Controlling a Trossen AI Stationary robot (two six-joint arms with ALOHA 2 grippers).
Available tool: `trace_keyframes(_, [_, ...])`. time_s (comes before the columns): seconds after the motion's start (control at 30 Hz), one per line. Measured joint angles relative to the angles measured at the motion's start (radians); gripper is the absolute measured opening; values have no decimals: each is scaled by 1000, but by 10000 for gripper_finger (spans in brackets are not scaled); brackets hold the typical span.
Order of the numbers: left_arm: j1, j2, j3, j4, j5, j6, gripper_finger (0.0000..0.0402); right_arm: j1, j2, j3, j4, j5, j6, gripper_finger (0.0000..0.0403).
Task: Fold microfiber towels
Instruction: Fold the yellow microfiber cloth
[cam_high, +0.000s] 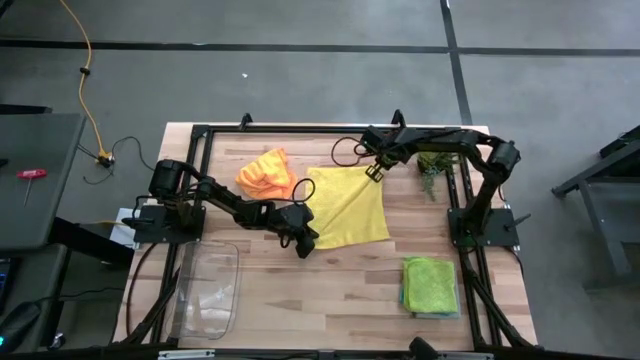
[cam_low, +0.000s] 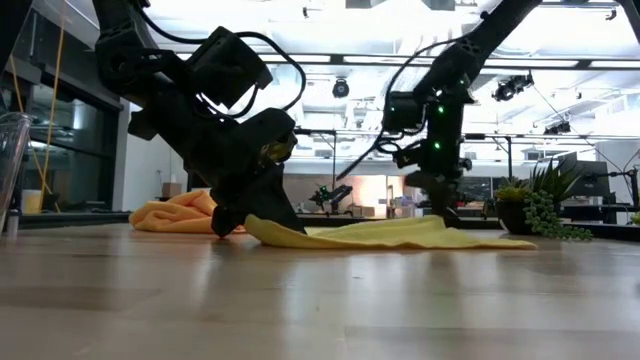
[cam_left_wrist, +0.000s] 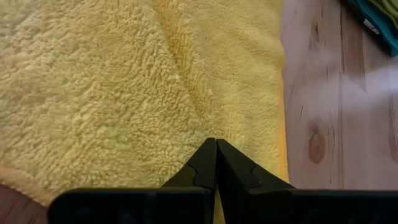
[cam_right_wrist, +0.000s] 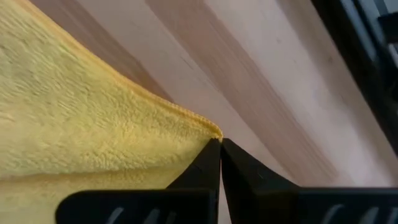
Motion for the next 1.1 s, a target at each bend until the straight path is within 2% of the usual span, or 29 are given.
trace_keyframes(0.3, [0, 0, 0, 0, -1, 0, 0, 0, -1, 128, -107, -15, -44, 0])
trace_keyframes(0.5, [0, 0, 0, 0, -2, 0, 0, 0, -1, 141, -144, -84, -24, 8])
trace_keyframes(0.63, [0, 0, 0, 0, -2, 2, 0, -1, -1, 141, -164, -116, 9, 41])
trace_keyframes(0.83, [0, 0, 0, 0, -1, 9, 0, -6, -1, 141, -178, -130, 50, 123])
trace_keyframes(0.9, [0, 0, 0, 0, -1, 10, 0, -6, -7, 140, -198, -170, 44, 145])
trace_keyframes(1.0, [0, 0, 0, 0, -1, 14, 0, 7, -21, 140, -220, -254, 45, 163])
trace_keyframes(1.1, [6, 0, 0, 1, 0, 27, 0, 49, -39, 139, -239, -287, 26, 164])
